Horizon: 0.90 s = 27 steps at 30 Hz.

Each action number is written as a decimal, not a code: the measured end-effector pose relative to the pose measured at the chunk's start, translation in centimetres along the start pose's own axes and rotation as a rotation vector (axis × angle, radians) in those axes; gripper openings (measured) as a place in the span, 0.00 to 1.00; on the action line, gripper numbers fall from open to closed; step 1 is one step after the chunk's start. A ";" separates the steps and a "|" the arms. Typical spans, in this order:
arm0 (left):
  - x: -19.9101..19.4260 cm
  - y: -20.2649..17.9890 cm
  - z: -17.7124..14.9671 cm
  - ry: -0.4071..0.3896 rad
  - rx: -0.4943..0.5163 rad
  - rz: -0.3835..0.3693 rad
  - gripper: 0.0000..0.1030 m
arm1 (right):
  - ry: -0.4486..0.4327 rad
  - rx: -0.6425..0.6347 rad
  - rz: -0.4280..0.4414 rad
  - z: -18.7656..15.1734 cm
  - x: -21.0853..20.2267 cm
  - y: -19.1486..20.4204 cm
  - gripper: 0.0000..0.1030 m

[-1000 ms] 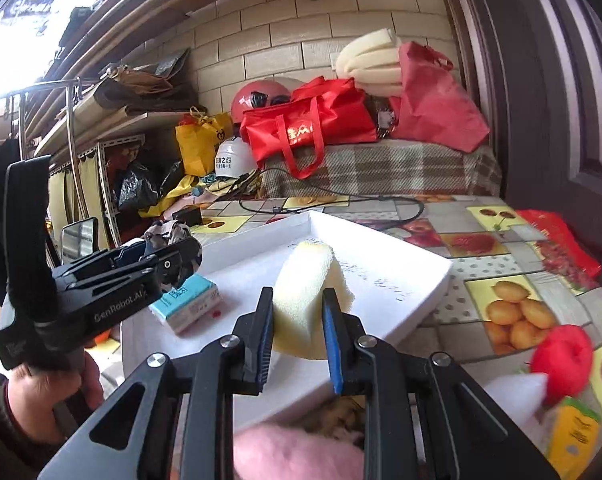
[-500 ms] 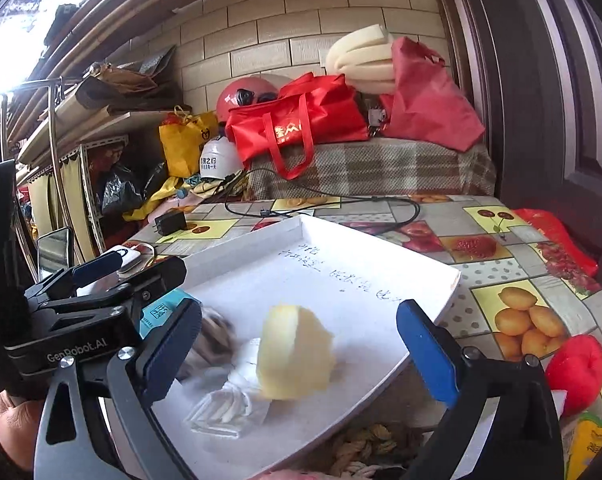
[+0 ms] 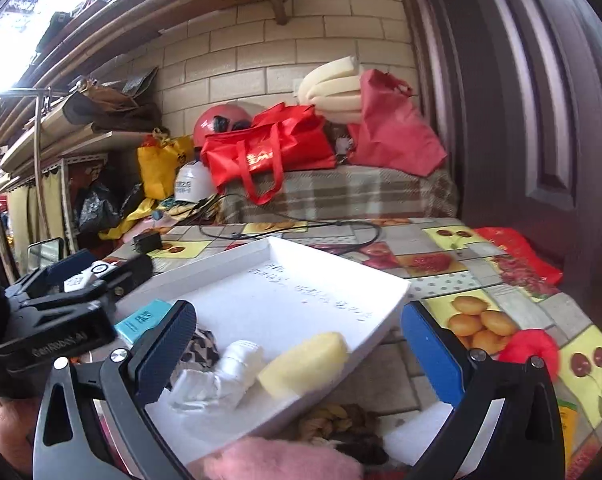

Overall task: Organize soft objects
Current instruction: 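Grasp the grey-blue knitted glove with the left tool while the right tool grasps the green-yellow sponge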

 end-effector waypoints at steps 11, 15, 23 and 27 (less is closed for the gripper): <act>-3.6 -6.2 -0.8 0.029 0.035 -0.265 1.00 | -0.037 0.133 -0.101 1.5 -7.6 -11.4 1.00; -5.4 -10.3 -2.3 0.118 0.107 -0.458 1.00 | 0.194 0.144 -0.021 -1.0 -7.8 -13.2 1.00; -10.0 -16.3 -6.5 0.291 0.331 -0.623 0.86 | 0.439 -0.085 0.112 -6.3 -8.0 -7.1 0.85; -9.4 -17.0 -8.1 0.382 0.344 -0.627 0.74 | 0.557 -0.137 0.077 -8.9 -5.6 -5.7 0.69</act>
Point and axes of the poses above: each gripper's, at about its wrist camera, not at the fingertips, and x roughly the way its jaws point, y to its left, z to its top, the point moved 10 cm from there along x, roughly the way its jaws point, and after that the axes turned 14 degrees about x, right-handed, at the moved point
